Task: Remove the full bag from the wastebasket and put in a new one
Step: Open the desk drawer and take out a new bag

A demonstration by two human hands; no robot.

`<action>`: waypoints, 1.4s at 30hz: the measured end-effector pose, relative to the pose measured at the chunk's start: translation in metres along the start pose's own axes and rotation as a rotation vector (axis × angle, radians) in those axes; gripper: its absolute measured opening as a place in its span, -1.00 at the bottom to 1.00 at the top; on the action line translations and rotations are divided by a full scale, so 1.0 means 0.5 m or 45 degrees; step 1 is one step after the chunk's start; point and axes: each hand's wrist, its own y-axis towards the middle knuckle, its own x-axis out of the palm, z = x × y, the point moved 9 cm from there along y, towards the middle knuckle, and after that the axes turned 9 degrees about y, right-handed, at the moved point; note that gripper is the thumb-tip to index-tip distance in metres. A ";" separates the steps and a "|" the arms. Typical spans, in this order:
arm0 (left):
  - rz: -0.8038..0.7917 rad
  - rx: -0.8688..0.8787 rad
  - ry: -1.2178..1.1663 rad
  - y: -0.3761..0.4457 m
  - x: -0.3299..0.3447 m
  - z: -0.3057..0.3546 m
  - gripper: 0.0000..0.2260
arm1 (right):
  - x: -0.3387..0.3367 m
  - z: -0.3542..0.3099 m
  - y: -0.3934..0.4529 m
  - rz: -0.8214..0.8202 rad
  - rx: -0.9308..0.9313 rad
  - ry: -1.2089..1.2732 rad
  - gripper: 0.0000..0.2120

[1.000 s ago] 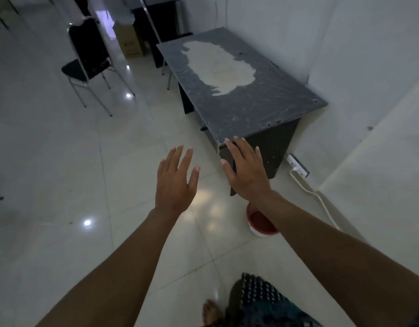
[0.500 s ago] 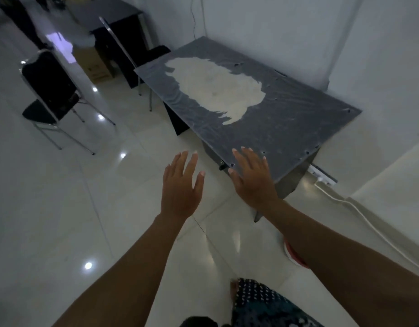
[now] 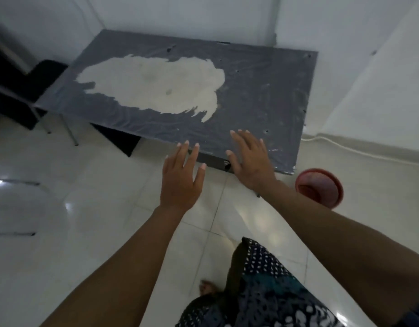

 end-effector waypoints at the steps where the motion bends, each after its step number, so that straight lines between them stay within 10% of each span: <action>1: -0.035 0.040 -0.007 0.011 0.010 -0.010 -0.48 | 0.006 -0.003 -0.002 0.032 0.026 -0.013 -0.49; 15: -0.266 0.558 0.047 0.191 0.194 -0.097 -0.46 | 0.205 0.093 -0.076 0.150 0.667 0.020 -0.54; 27: -0.268 1.008 0.143 0.303 0.380 -0.145 -0.40 | 0.383 0.233 -0.022 0.667 1.374 0.814 -0.62; 42: -0.058 1.010 0.145 0.303 0.383 -0.144 -0.44 | 0.452 0.295 -0.044 1.086 1.397 1.537 -0.90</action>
